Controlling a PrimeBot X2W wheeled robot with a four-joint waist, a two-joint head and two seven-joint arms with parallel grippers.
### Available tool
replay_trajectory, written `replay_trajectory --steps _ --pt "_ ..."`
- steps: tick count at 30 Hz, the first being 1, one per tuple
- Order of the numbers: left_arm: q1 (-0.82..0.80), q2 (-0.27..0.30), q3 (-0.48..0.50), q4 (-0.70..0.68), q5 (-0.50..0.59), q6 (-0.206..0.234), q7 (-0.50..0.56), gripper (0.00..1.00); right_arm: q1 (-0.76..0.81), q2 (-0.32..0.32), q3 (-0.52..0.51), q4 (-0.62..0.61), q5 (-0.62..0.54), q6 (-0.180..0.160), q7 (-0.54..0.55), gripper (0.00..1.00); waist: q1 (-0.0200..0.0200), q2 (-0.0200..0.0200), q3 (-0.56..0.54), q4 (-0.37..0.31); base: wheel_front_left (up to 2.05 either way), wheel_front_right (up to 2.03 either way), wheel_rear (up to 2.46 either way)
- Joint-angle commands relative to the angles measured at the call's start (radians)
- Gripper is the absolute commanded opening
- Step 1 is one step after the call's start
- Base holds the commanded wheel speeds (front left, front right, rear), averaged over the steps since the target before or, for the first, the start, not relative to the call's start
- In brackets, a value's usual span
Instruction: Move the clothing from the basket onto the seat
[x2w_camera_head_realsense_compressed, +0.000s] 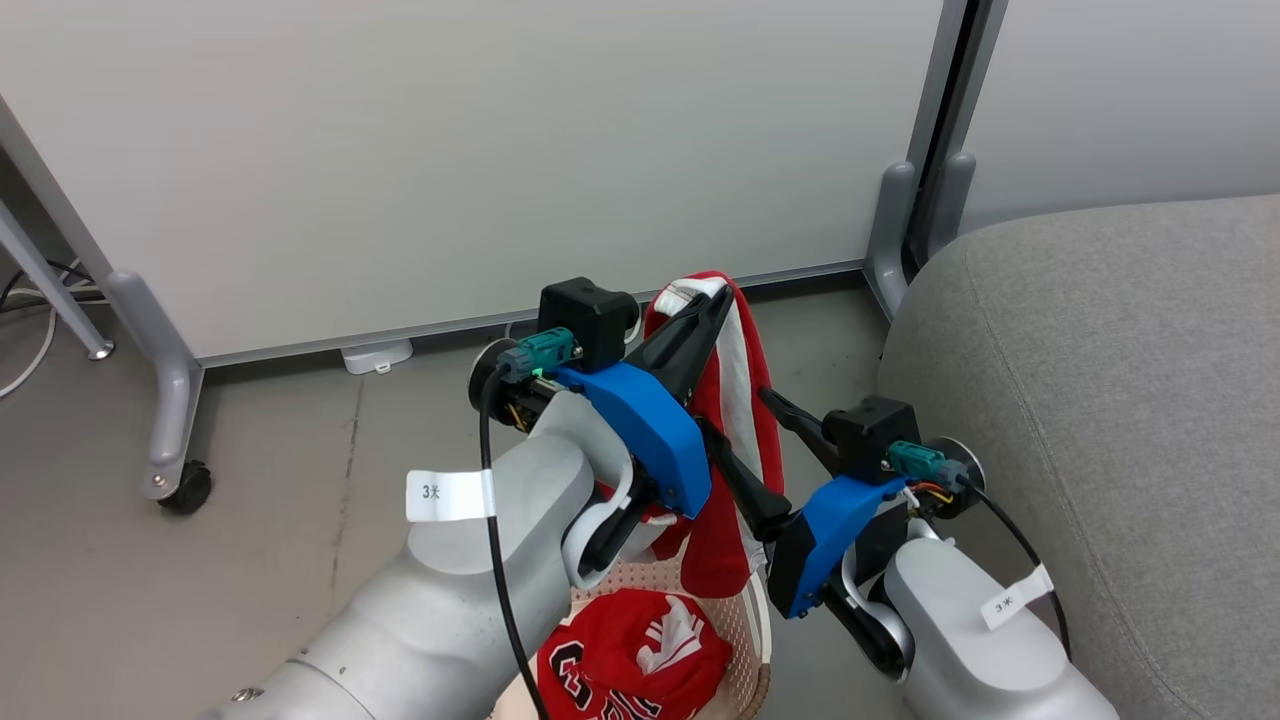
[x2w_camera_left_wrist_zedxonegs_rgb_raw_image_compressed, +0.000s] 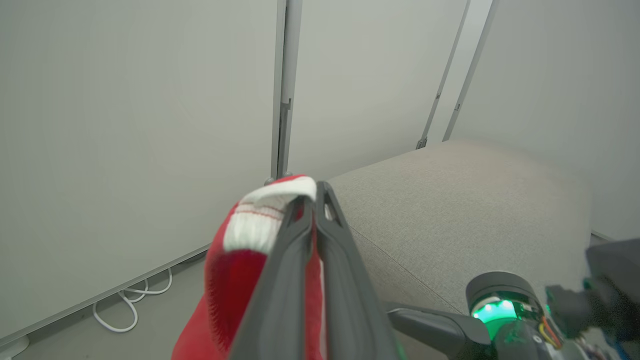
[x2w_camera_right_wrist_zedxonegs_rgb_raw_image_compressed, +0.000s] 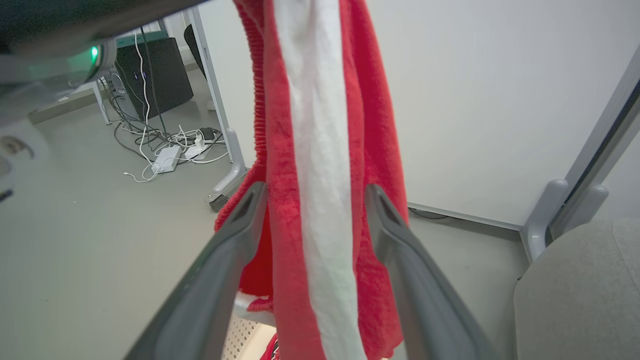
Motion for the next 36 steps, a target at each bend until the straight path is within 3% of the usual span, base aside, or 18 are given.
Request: replay_trajectory --steps 1,13,14,15,32,33,34,35,36 --pt "-0.018 0.000 -0.007 -0.004 -0.004 0.006 -0.008 0.00 -0.023 -0.003 0.009 0.015 0.011 0.000 -0.006 1.00 -0.0001 0.0000 0.001 0.002 0.00 0.00 0.00" --pt "-0.041 0.000 -0.090 -0.027 -0.050 0.013 -0.014 0.00 -0.137 -0.003 0.123 0.185 0.115 0.000 -0.024 0.98 -0.0001 0.0000 0.001 0.014 0.00 0.00 0.00" --pt "-0.043 0.000 -0.096 -0.027 -0.053 0.014 -0.015 0.00 -0.142 -0.003 0.131 0.192 0.124 0.000 -0.026 0.30 -0.0001 0.0000 0.000 0.014 0.00 0.00 0.00" --pt "-0.045 0.000 -0.102 -0.026 -0.055 0.015 -0.016 0.00 -0.145 -0.003 0.139 0.197 0.133 0.000 -0.030 0.00 -0.0001 0.0000 -0.001 0.015 0.00 0.00 0.00" --pt "-0.058 0.000 -0.138 0.014 -0.070 0.014 -0.026 0.00 -0.166 -0.003 0.221 0.253 0.218 0.000 -0.076 0.00 -0.0001 0.0000 -0.016 -0.012 0.00 0.00 0.00" --pt "-0.060 0.000 -0.141 0.017 -0.064 0.014 -0.026 0.11 -0.167 -0.003 0.224 0.255 0.222 0.000 -0.078 0.00 -0.0001 0.0000 -0.016 -0.013 0.00 0.00 0.00" --pt "-0.061 0.000 -0.144 0.019 -0.056 0.013 -0.026 0.65 -0.168 -0.003 0.226 0.257 0.225 0.000 -0.079 0.00 -0.0001 0.0000 -0.017 -0.014 0.00 0.00 0.00" --pt "-0.062 0.000 -0.141 0.019 -0.048 0.011 -0.027 1.00 -0.170 -0.003 0.227 0.257 0.227 0.000 -0.080 0.00 -0.0001 0.0000 -0.016 -0.015 0.00 0.00 0.00" --pt "-0.062 0.000 -0.132 0.018 -0.037 0.011 -0.027 1.00 -0.172 -0.003 0.228 0.257 0.228 0.000 -0.082 0.00 -0.0001 0.0000 -0.016 -0.016 0.00 0.00 0.00"
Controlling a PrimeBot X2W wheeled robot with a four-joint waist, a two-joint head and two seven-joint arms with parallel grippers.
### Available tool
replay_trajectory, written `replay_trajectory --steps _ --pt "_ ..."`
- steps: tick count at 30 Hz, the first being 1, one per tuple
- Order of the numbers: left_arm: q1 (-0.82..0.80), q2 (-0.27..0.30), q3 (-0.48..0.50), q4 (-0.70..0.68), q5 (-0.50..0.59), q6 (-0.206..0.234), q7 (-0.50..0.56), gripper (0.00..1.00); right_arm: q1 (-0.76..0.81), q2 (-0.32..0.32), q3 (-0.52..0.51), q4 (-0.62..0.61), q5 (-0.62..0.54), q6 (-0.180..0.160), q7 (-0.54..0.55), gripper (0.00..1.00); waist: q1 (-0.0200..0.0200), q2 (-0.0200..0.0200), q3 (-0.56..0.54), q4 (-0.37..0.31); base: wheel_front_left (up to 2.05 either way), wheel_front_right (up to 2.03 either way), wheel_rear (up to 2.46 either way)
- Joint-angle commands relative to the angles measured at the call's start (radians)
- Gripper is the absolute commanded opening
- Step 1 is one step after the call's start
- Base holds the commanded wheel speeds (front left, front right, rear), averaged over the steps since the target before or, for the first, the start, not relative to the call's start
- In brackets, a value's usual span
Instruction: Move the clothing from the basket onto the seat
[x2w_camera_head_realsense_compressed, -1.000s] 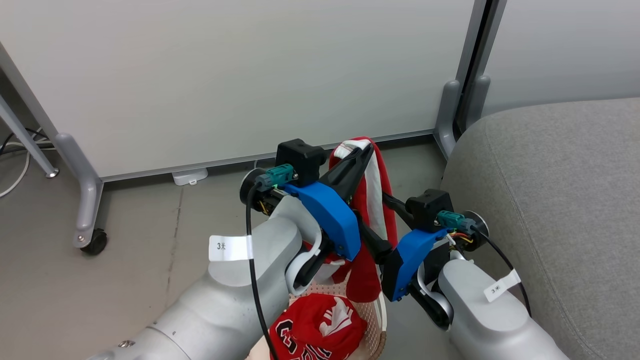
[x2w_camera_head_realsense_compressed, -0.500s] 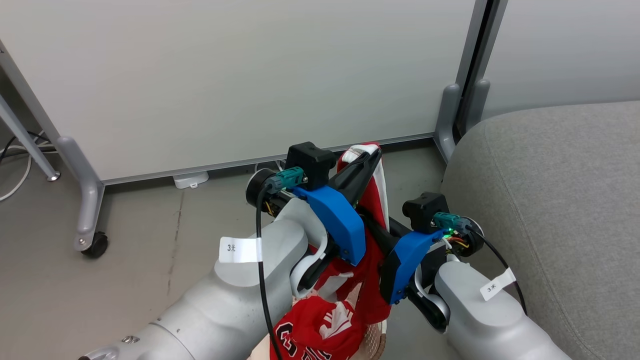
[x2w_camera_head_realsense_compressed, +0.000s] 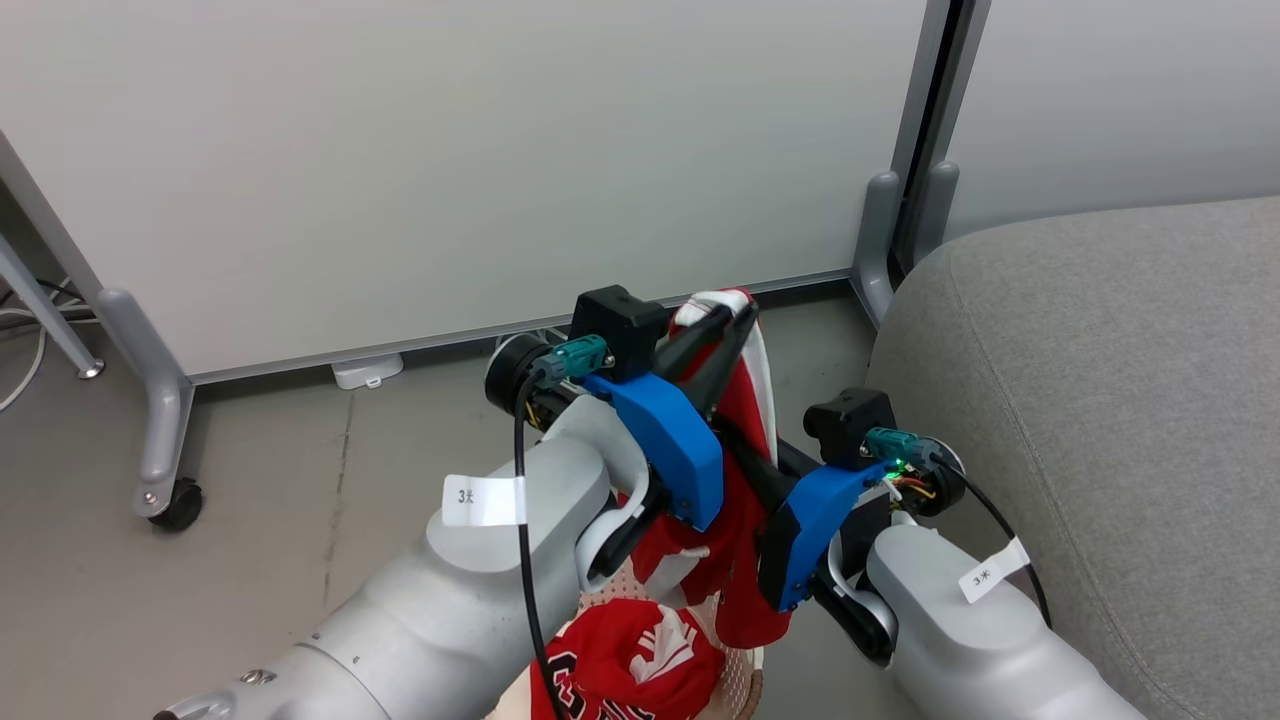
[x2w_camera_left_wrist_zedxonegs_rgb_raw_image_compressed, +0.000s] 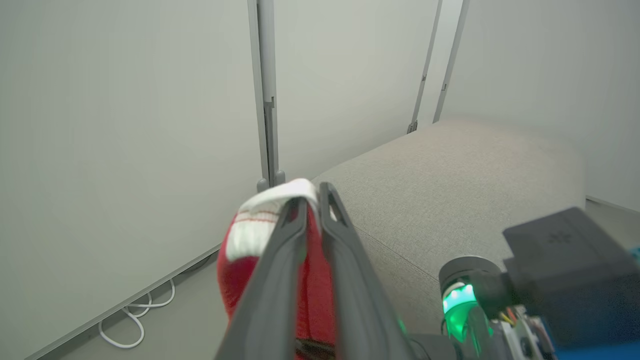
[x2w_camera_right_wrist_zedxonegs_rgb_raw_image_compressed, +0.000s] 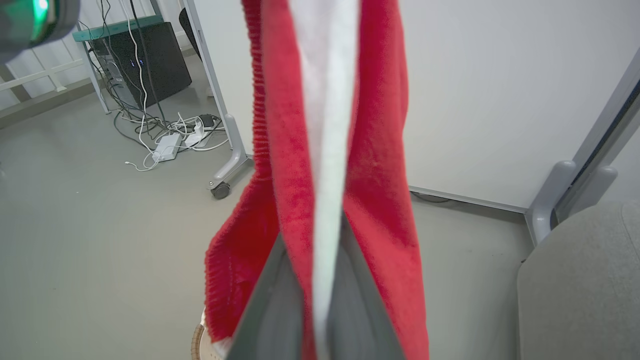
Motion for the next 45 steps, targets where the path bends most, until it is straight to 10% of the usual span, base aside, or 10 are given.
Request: replay_trajectory --steps 1,23,45 --pt "-0.014 0.001 0.015 0.000 0.025 -0.003 -0.007 1.00 -0.021 -0.002 0.001 0.002 0.005 0.000 -0.008 0.00 -0.0001 -0.0001 0.001 -0.001 0.00 0.00 0.00" --pt "0.592 0.248 0.517 -0.401 0.487 0.002 -0.005 1.00 0.025 -0.002 -0.121 -0.088 -0.092 0.000 -0.018 0.00 -0.0001 -0.0001 0.033 -0.019 0.00 0.00 0.00" --pt "0.824 0.152 0.806 -0.499 0.701 -0.046 -0.005 1.00 0.079 -0.002 -0.202 -0.113 -0.154 0.000 -0.018 0.00 -0.0001 -0.0001 0.030 -0.037 0.00 0.00 0.00"
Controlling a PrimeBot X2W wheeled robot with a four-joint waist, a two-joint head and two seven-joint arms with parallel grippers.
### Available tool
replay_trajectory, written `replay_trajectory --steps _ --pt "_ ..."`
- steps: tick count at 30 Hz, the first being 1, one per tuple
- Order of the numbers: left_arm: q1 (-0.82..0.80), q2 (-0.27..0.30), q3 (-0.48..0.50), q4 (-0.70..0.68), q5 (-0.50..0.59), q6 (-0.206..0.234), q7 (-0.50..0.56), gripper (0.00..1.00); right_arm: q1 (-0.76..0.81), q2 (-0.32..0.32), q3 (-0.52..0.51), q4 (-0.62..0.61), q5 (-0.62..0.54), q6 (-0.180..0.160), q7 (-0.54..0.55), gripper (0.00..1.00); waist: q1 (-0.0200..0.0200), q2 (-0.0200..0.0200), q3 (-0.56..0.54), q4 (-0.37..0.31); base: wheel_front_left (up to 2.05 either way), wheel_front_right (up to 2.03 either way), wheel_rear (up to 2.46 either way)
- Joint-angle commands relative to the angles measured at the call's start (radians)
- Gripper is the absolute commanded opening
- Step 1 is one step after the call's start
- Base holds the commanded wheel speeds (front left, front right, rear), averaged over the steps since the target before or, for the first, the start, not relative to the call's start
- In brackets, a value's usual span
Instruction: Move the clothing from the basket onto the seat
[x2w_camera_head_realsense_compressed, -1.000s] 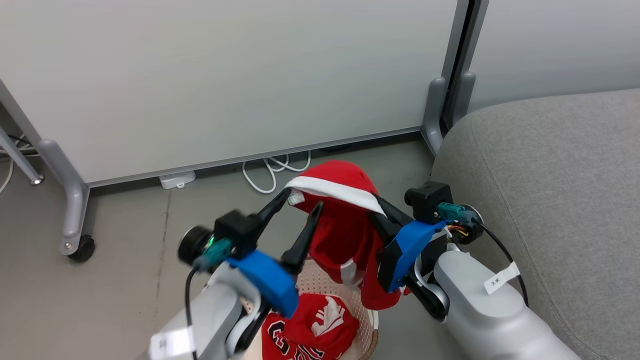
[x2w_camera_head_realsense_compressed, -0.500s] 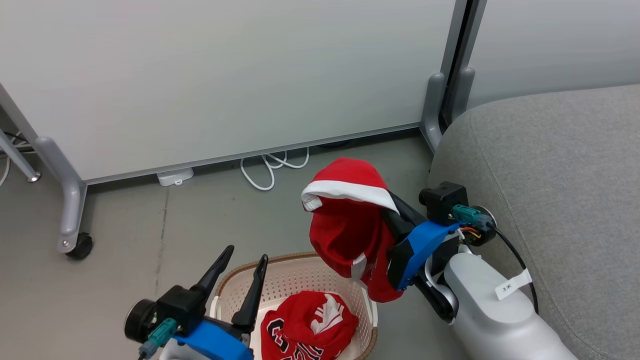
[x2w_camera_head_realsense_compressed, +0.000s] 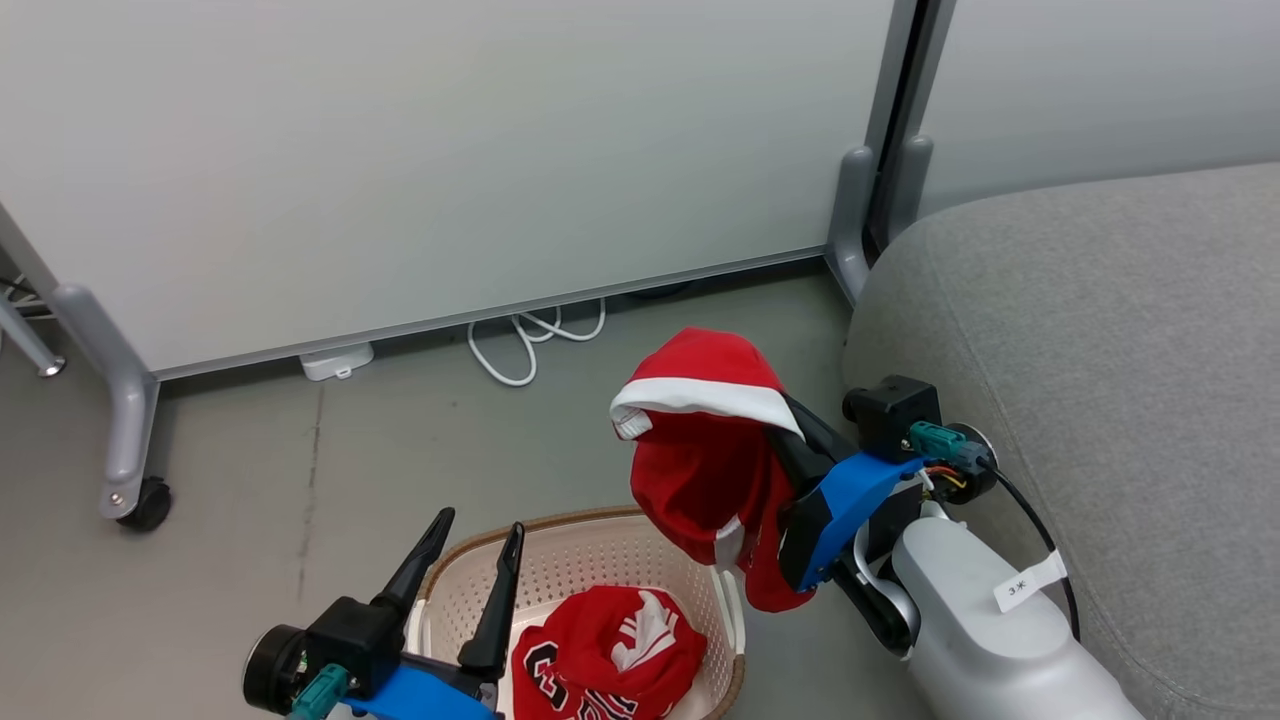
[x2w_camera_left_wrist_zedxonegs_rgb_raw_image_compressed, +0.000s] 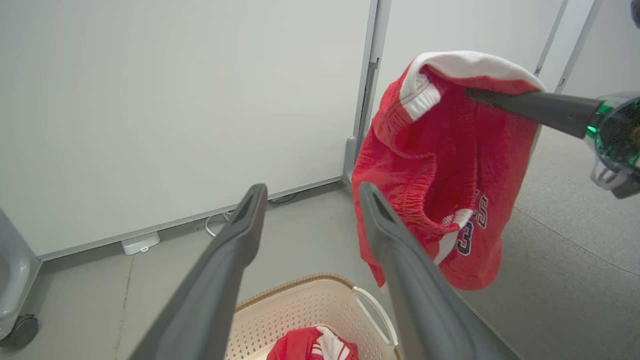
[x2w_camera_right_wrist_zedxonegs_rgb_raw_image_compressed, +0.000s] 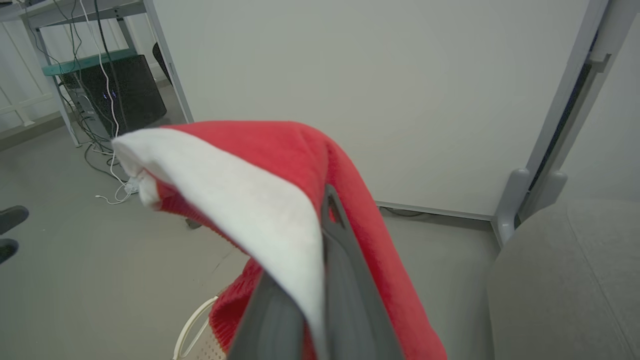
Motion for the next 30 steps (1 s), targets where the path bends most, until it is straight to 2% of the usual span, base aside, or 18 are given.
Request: replay_trajectory --steps 1,9,23,27,30 --pt "0.003 -0.004 0.006 -0.005 0.008 -0.007 -0.003 1.00 0.012 -0.002 -0.001 -0.001 0.000 0.000 -0.004 0.00 0.0001 0.0000 0.000 -0.011 0.00 0.00 0.00" --pt "-0.003 -0.024 0.028 -0.008 0.031 -0.016 -0.003 1.00 -0.004 -0.002 -0.009 -0.014 -0.011 0.000 -0.004 0.00 0.0001 0.0000 0.009 -0.122 0.00 0.00 0.00" --pt "-0.024 -0.014 0.026 -0.020 0.042 -0.018 -0.003 1.00 -0.004 -0.002 -0.023 -0.026 -0.015 0.000 -0.004 0.00 0.0001 0.0000 0.046 -0.402 0.00 0.00 0.00" --pt "-0.033 -0.007 0.018 -0.023 0.044 -0.018 -0.003 1.00 0.008 -0.002 -0.032 -0.031 -0.017 0.000 -0.004 0.00 0.0001 0.0000 0.065 -0.453 0.00 0.00 0.00" --pt "-0.050 0.001 -0.001 -0.025 0.043 -0.018 -0.003 1.00 0.010 -0.002 -0.064 -0.042 -0.028 0.000 -0.004 0.00 0.0001 0.0000 0.085 -0.464 0.00 0.00 0.00"
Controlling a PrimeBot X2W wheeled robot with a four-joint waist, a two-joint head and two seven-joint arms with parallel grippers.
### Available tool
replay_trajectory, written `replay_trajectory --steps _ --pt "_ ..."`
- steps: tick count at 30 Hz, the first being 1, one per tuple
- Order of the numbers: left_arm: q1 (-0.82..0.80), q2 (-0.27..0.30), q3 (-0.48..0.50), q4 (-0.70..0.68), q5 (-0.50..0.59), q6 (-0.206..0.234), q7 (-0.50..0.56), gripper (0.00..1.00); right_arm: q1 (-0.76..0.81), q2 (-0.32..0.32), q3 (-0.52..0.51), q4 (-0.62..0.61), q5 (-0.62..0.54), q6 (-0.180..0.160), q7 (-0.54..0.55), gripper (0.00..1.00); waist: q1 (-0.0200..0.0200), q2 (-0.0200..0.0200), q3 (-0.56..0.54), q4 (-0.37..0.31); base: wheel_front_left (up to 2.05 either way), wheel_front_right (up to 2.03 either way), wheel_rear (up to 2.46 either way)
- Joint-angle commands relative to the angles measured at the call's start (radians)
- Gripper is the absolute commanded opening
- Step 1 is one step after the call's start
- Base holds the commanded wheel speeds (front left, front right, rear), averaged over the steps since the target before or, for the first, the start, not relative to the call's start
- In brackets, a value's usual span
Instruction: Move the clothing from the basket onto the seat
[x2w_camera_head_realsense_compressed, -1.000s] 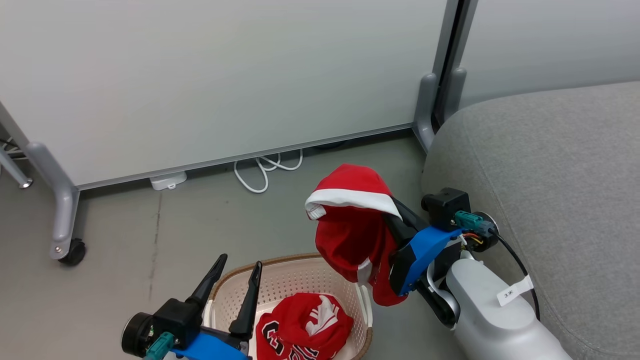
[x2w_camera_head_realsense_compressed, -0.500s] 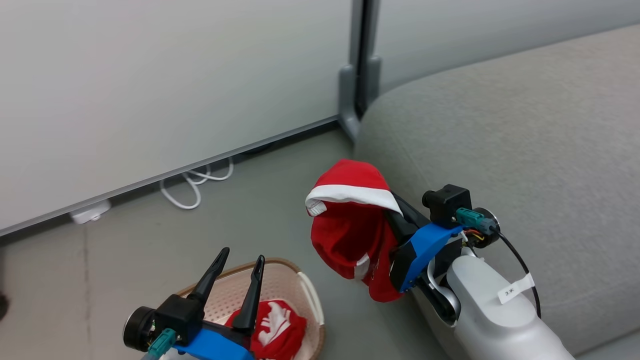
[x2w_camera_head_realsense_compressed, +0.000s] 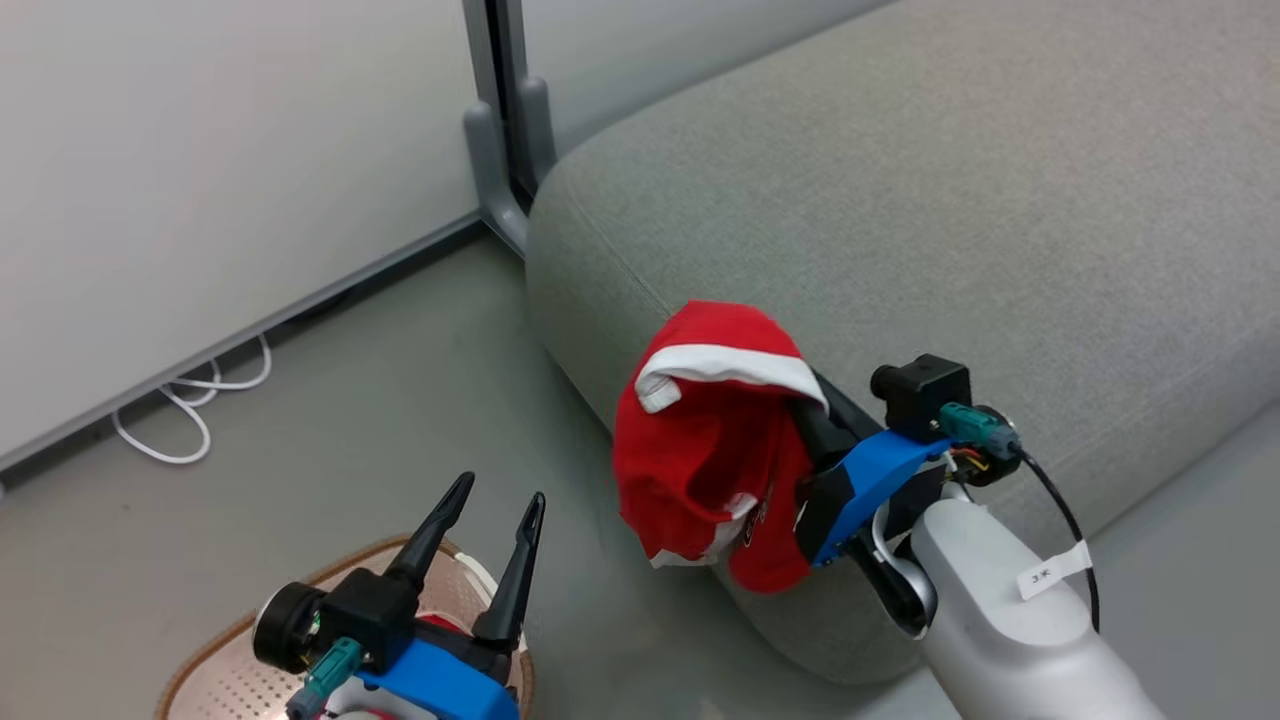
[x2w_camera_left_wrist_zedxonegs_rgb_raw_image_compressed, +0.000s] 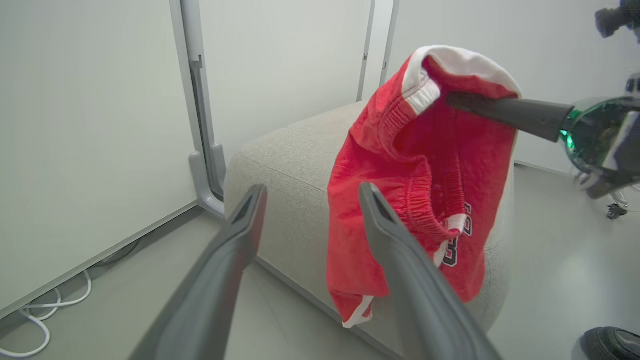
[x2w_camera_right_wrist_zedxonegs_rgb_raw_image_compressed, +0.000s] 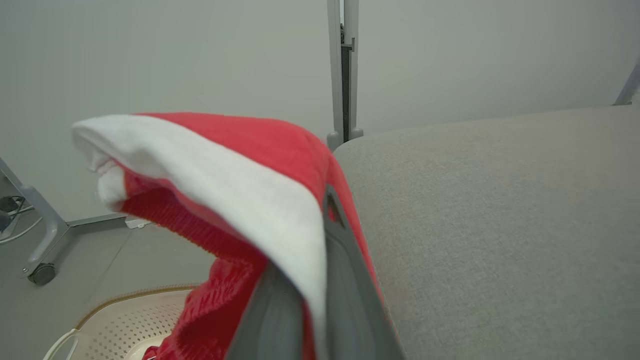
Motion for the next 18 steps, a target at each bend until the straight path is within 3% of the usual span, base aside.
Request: replay_trajectory --steps 1,13,18 --pt "-0.017 0.013 -0.003 -0.002 -0.002 -0.007 -0.003 1.00 0.010 0.000 -0.013 -0.011 -0.010 0.000 -0.004 0.00 0.0000 -0.0001 0.027 -0.018 0.00 0.00 0.00" --pt "-0.036 0.027 -0.013 0.002 -0.014 -0.005 -0.003 1.00 0.035 0.000 -0.051 -0.060 -0.031 0.000 -0.004 0.00 0.0000 -0.0001 0.052 -0.020 0.00 0.00 0.00" --pt "-0.037 0.024 0.006 -0.022 0.004 -0.005 -0.003 1.00 -0.049 0.000 -0.053 -0.053 0.007 0.000 -0.003 0.00 0.0000 -0.0001 0.095 -0.014 0.00 0.00 0.00"
